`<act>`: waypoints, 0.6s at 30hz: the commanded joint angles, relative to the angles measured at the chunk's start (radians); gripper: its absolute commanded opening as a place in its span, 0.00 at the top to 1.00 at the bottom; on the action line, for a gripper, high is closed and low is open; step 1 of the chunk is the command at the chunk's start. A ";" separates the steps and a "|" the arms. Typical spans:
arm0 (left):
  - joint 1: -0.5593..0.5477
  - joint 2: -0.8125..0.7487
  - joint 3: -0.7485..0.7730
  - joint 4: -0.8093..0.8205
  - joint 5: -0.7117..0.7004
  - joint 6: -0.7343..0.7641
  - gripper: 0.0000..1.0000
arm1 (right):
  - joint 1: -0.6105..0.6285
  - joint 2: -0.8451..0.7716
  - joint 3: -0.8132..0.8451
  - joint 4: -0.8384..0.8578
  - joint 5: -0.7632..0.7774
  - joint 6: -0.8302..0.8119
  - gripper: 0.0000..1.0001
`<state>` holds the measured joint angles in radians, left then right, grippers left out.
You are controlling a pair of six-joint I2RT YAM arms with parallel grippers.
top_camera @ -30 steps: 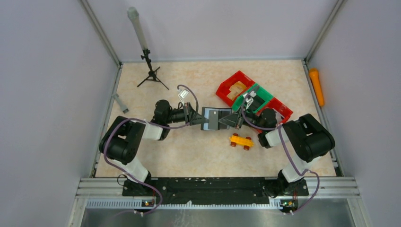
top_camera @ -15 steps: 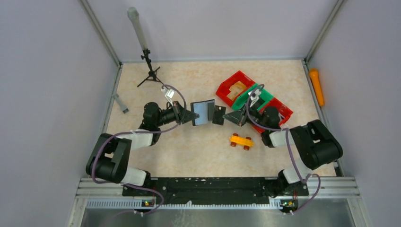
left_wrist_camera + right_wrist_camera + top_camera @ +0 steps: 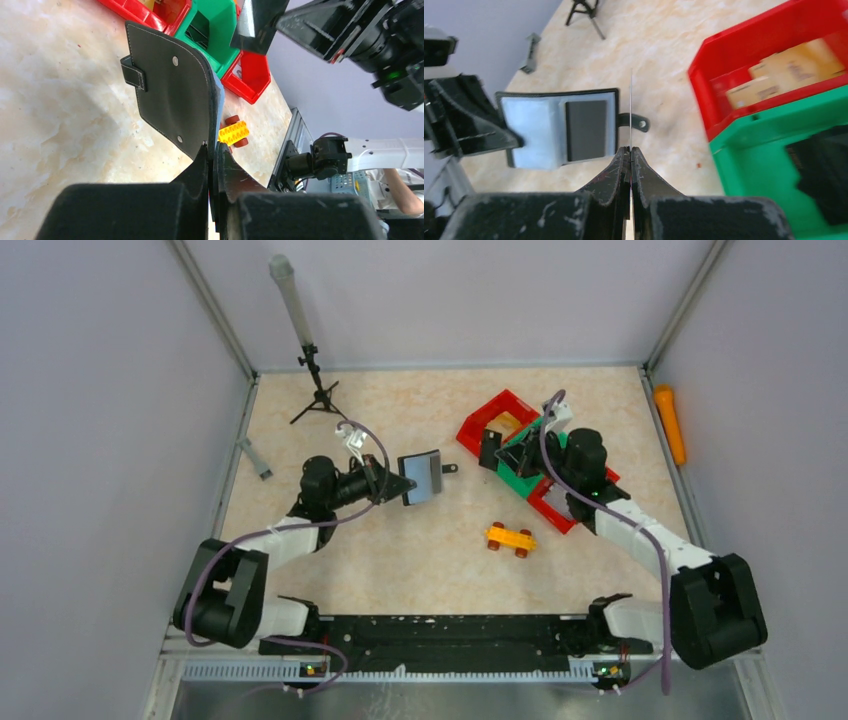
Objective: Take the credit cards out of the card holder
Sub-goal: Place the credit card in the storage box.
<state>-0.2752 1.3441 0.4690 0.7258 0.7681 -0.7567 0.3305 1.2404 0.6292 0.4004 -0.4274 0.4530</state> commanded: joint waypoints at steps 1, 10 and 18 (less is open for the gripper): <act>-0.007 -0.062 0.003 -0.019 -0.038 0.052 1.00 | -0.002 -0.076 0.155 -0.383 0.250 -0.200 1.00; -0.032 -0.085 0.014 -0.072 -0.066 0.089 1.00 | 0.169 0.048 0.331 -0.579 0.746 -0.476 1.00; -0.039 -0.095 0.017 -0.089 -0.075 0.098 1.00 | 0.206 0.200 0.476 -0.714 0.911 -0.648 1.00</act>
<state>-0.3088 1.2778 0.4690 0.6086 0.7021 -0.6807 0.5323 1.3911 0.9924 -0.2214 0.3214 -0.0765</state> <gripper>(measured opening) 0.022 0.007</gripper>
